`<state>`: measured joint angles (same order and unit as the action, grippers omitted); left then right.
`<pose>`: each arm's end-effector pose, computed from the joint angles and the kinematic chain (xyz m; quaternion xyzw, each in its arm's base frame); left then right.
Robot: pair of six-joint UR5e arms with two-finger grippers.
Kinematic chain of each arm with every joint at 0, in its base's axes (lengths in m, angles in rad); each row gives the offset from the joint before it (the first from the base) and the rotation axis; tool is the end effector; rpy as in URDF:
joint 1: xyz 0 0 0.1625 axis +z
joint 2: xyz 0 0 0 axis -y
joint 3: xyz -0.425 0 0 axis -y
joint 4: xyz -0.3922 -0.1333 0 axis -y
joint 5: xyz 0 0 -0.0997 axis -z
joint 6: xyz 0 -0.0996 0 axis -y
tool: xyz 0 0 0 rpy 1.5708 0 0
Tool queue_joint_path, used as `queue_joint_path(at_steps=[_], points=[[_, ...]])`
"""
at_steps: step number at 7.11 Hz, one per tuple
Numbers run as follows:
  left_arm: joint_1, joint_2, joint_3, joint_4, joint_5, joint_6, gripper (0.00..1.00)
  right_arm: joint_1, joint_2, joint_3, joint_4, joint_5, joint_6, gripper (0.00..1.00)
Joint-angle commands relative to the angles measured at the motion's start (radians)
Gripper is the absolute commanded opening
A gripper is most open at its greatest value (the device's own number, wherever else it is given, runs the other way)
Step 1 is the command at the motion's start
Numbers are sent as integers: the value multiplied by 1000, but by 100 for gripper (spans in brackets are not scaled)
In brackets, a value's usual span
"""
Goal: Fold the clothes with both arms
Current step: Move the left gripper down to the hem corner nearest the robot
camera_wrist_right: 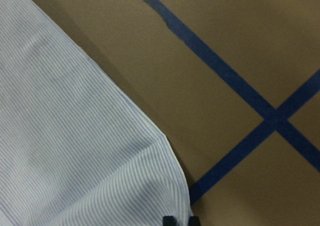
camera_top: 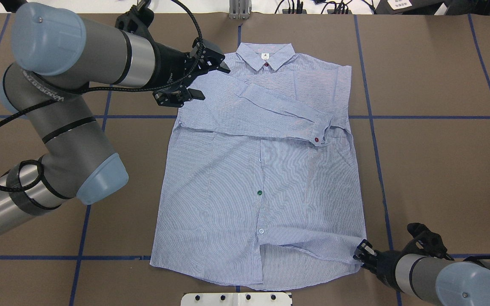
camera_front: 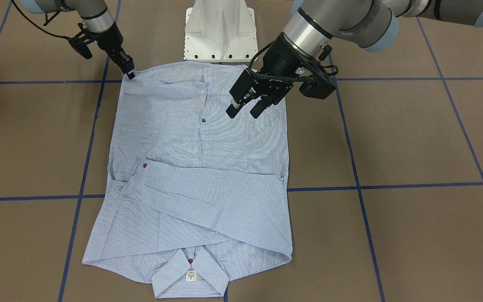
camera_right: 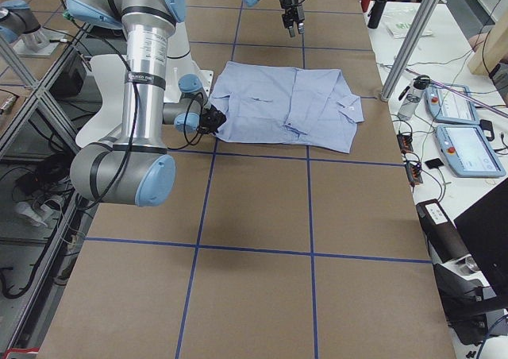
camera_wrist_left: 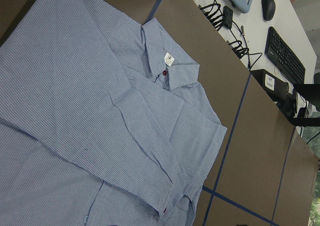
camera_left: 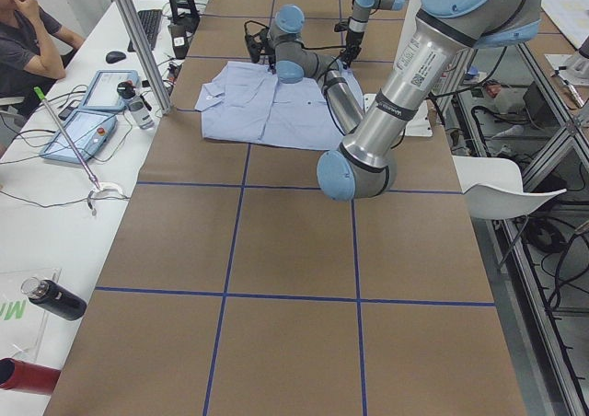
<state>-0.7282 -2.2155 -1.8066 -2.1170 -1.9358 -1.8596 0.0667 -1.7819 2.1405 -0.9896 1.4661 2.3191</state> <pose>0.3914 -0.4800 0.1145 0.0063 0.6579 -0.2583 0.7073 -0.4065 -0.1712 0.4184 -0.1072 -0.4418 0.3746 0.8081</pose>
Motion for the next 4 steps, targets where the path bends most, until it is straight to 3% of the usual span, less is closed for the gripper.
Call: queue_joint_path(at_steps=[1, 2, 3, 4], points=[[24, 81, -73, 18, 0, 0, 83, 2, -66, 48, 70, 32, -6, 0], [80, 202, -212, 58, 1, -1, 82, 2, -152, 42, 213, 61, -38, 0], [134, 289, -279, 127, 47, -1, 82, -1, -193, 20, 329, 62, -49, 0], [221, 316, -299, 234, 151, -4, 82, -10, -180, 6, 330, 57, -49, 0]])
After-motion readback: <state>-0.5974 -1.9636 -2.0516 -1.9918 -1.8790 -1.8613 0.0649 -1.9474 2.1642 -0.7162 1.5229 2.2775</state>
